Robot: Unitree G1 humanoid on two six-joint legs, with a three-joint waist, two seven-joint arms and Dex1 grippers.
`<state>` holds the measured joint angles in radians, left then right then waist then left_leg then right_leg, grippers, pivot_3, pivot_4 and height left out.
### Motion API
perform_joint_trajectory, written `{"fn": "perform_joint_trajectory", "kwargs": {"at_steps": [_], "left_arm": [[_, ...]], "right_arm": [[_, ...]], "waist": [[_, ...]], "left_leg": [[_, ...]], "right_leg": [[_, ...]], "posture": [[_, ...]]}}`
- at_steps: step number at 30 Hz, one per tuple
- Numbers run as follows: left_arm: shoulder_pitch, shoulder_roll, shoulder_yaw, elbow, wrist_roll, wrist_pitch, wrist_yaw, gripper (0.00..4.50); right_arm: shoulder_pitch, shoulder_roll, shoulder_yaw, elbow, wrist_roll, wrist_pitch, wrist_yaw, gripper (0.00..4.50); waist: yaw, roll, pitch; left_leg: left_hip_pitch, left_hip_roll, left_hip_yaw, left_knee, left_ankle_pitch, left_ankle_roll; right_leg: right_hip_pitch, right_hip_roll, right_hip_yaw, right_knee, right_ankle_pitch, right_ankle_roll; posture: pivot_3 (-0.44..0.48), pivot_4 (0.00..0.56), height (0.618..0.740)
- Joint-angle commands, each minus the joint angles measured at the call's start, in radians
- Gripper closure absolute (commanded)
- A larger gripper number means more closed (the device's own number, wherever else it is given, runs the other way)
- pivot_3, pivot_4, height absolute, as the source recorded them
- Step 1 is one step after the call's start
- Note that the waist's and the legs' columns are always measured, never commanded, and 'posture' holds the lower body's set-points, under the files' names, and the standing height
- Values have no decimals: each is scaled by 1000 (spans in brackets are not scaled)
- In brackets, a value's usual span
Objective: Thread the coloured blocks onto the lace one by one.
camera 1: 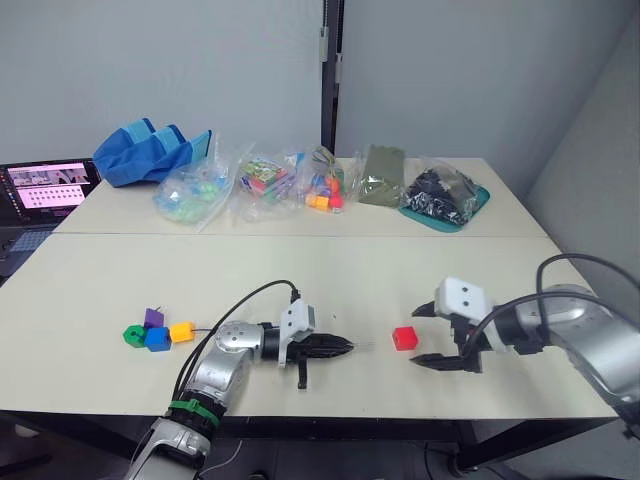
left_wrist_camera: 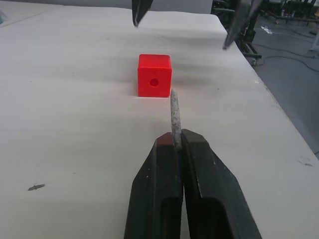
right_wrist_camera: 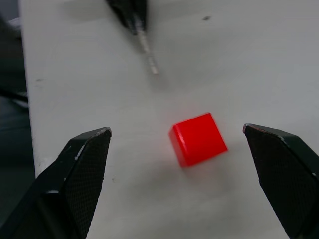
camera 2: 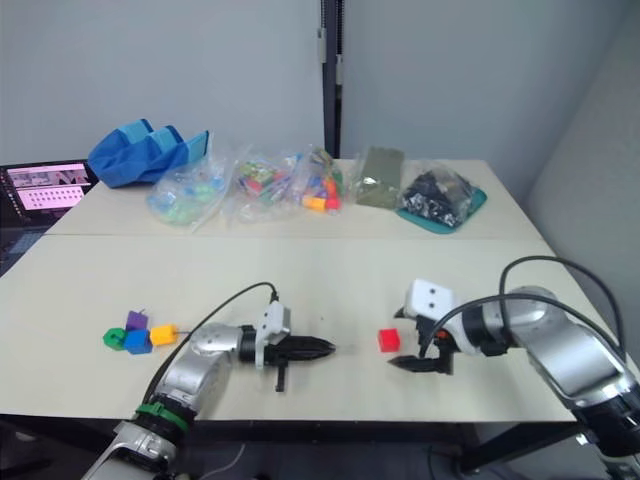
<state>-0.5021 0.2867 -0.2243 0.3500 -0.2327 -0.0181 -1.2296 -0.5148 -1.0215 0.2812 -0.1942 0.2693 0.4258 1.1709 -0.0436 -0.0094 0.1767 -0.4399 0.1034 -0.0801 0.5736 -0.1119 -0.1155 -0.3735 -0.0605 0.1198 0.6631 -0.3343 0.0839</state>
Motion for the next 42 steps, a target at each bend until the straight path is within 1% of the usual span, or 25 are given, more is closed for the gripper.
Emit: {"fn": "perform_joint_trajectory", "kwargs": {"at_steps": [1,4,9,12,17,19,20,23,27,33,42], "left_arm": [[4,1,-7,-52,2,6,16,4500],[10,0,-13,-63,7,8,25,4500],[4,1,-17,-67,11,9,43,4500],[8,7,-17,-80,8,21,44,4500],[19,9,-17,-95,-2,31,37,4500],[13,3,-21,-84,-1,33,35,4500],[9,1,-24,-76,3,33,35,4500],[1,-3,-26,-60,11,31,34,4500],[-1,2,-36,-56,15,34,19,4500],[-1,14,-69,-46,27,52,-24,4500],[-16,-11,-78,-33,34,48,-14,4500]], "right_arm": [[-74,22,44,113,-117,-156,58,35],[-125,65,73,196,-175,-238,83,35],[-145,106,96,268,-240,-293,122,35],[-143,130,95,287,-277,-285,111,840],[-107,123,70,223,-256,-216,141,2567],[-79,108,62,169,-231,-166,169,3224],[-59,96,56,132,-208,-127,188,3310],[-17,81,34,58,-170,-46,201,3309],[12,98,30,-5,-164,27,169,3309],[25,120,58,-18,-199,89,118,3309],[45,119,58,-51,-192,119,104,3309]], "waist": [[1,0,0],[2,0,0],[9,0,0],[9,0,0],[10,0,0],[12,0,0],[14,0,0],[22,0,0],[24,0,0],[22,0,0],[21,0,0]], "left_leg": [[0,0,0,0,0,0],[0,0,0,0,0,0],[0,0,0,0,0,-1],[0,0,0,0,1,-1],[0,0,0,0,1,-1],[0,0,0,0,1,-1],[0,0,0,0,1,-1],[0,0,0,0,1,-1],[1,0,0,1,1,-1],[1,0,0,1,1,-1],[3,0,0,1,1,-1]], "right_leg": [[0,0,0,0,0,-1],[0,0,0,0,2,-4],[0,0,-1,0,2,-4],[0,0,-1,0,2,-4],[1,0,-1,0,2,-4],[1,0,-1,0,2,-4],[1,0,-1,0,2,-4],[1,0,-1,0,2,-4],[1,0,-1,1,2,-4],[1,0,-1,1,2,-4],[3,0,-1,1,2,-4]], "posture": [[0,150,740],[0,150,740],[0,150,740],[0,150,740],[0,150,740],[0,150,740],[0,150,740],[0,150,740],[0,150,740],[0,150,740],[0,150,740]]}}
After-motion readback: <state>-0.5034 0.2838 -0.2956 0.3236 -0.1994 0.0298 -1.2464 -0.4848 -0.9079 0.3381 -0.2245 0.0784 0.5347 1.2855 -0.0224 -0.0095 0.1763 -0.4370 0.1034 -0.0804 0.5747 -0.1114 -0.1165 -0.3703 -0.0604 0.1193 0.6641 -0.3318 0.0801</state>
